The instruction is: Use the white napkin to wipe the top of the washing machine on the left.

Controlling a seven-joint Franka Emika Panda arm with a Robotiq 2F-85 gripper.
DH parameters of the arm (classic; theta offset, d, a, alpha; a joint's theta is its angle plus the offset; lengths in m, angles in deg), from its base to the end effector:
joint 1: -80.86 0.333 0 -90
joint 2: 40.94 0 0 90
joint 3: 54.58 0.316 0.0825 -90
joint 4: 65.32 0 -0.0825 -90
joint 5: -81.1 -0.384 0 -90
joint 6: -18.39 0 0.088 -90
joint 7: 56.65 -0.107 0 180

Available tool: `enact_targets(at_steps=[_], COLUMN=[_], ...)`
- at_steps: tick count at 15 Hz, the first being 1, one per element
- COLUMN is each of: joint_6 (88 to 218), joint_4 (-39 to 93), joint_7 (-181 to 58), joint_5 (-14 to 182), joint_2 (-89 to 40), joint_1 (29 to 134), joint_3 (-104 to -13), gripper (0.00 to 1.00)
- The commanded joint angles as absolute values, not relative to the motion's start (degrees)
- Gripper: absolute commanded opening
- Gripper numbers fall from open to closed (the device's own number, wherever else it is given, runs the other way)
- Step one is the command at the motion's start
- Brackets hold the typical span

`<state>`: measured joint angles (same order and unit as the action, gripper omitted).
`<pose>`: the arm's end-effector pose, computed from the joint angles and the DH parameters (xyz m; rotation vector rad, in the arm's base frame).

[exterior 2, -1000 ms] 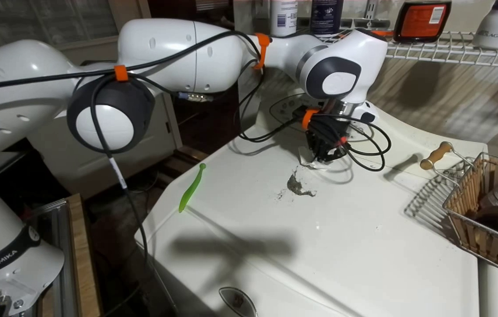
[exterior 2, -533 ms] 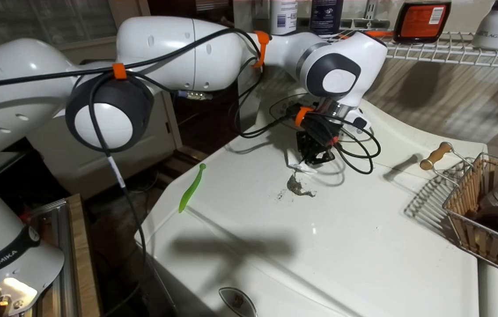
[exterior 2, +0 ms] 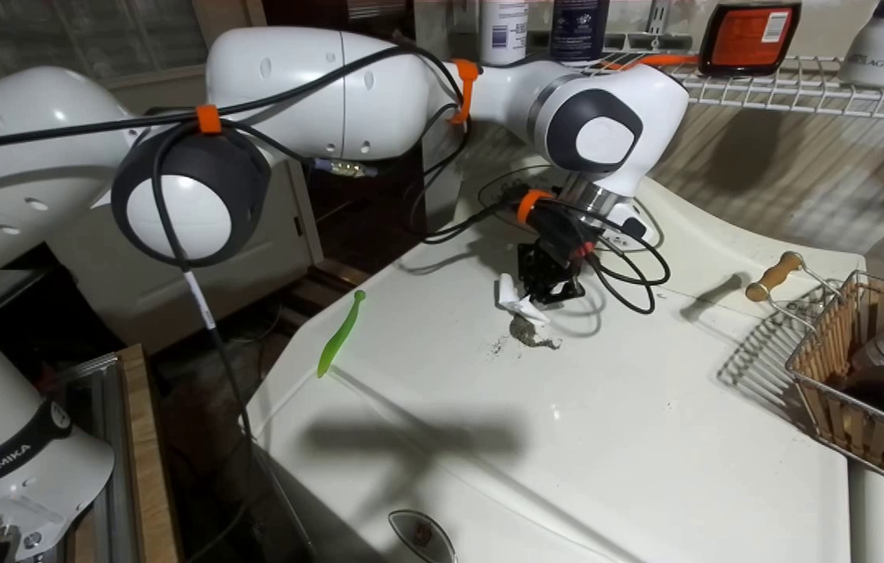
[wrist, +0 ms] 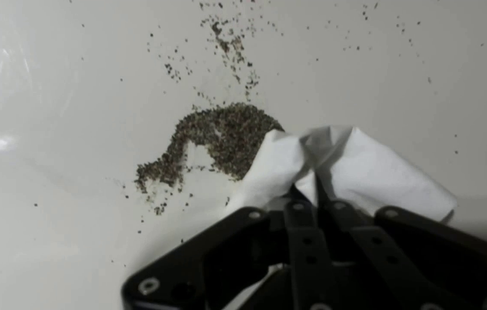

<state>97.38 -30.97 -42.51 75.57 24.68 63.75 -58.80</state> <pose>0.7202 -0.2378 0.2723 -2.9623 0.1389 0.5111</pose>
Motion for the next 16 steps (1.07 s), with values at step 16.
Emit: enact_targets(at_steps=[16], joint_6=[100.14], joint_4=[-31.66], joint_7=[-43.43], joint_5=[74.83], joint_2=[22.85], joint_1=[66.34], joint_3=[-57.12], gripper=[0.01])
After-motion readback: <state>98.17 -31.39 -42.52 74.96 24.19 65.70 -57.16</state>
